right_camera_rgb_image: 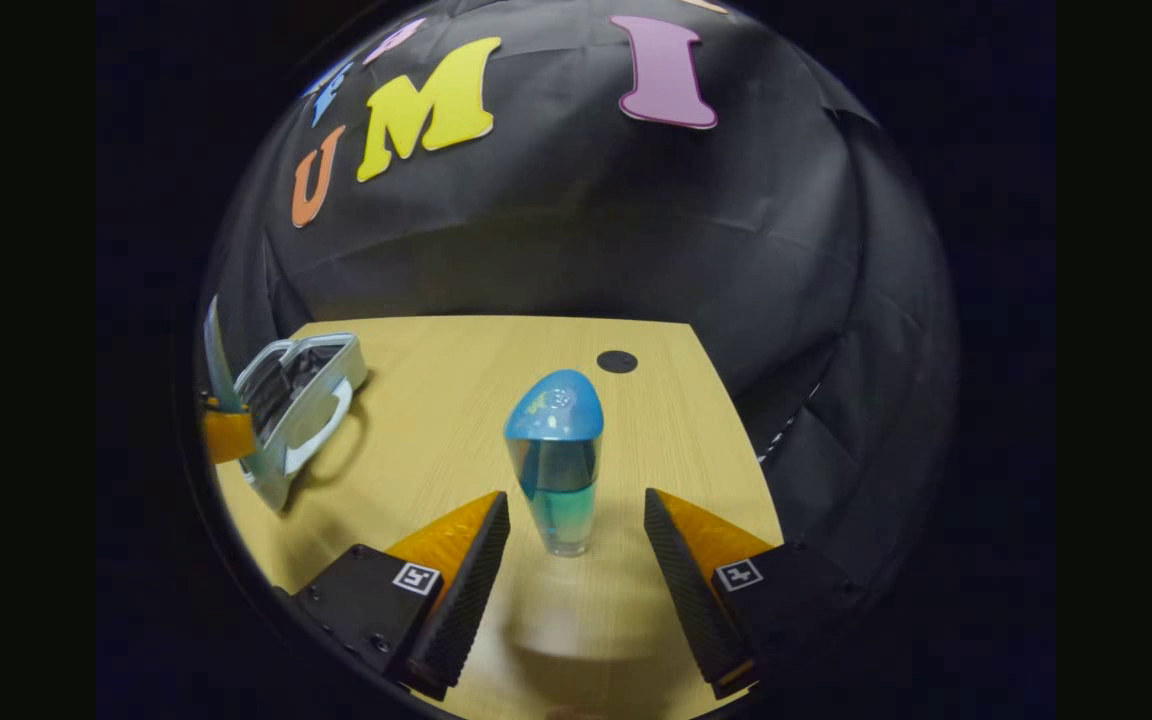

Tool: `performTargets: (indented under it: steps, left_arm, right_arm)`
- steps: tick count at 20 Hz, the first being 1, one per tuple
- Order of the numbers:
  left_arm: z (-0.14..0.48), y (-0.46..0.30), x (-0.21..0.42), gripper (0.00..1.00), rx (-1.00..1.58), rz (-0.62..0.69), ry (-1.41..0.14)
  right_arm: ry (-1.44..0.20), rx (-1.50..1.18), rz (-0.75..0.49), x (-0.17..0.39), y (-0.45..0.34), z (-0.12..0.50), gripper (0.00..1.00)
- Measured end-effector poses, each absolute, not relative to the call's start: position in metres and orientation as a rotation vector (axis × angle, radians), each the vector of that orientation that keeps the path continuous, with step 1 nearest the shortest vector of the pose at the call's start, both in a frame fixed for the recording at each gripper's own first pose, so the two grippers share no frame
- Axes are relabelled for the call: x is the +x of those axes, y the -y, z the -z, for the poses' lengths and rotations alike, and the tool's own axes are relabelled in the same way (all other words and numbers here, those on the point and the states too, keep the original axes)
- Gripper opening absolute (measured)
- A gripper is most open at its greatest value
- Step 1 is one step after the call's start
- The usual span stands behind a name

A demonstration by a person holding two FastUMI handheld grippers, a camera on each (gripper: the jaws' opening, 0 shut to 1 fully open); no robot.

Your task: First open the suitcase, pack the skin care products into it, and then close the suitcase.

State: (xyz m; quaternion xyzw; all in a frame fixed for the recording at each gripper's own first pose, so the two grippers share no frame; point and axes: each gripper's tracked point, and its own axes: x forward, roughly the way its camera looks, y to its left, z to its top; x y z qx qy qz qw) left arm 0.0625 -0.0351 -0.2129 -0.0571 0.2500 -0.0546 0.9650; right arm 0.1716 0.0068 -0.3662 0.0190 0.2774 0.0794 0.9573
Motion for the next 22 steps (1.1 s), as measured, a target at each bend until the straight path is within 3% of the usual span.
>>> performTargets:
  steps: [4,6,9,14,22]
  left_arm:
    - [0.208,-0.012,0.047,0.45,-0.136,0.047,-0.507]
    - [0.209,-0.036,0.043,0.45,-0.143,0.018,-0.512]
    - [0.207,-0.071,0.044,0.45,-0.142,-0.011,-0.513]
    - [0.224,-0.122,0.052,0.45,-0.170,-0.012,-0.555]
    - [0.288,-0.183,0.079,0.45,-0.150,0.020,-0.757]
  right_arm:
    - [-0.557,0.010,-0.133,0.185,-0.015,0.374,0.63]
    - [-0.558,-0.017,-0.115,0.182,-0.016,0.370,0.41]
    - [-0.566,-0.033,-0.117,0.163,-0.024,0.360,0.36]
    - [-0.538,-0.046,-0.139,0.112,-0.060,0.303,0.39]
    - [-0.521,0.051,-0.117,0.041,-0.135,0.234,0.39]
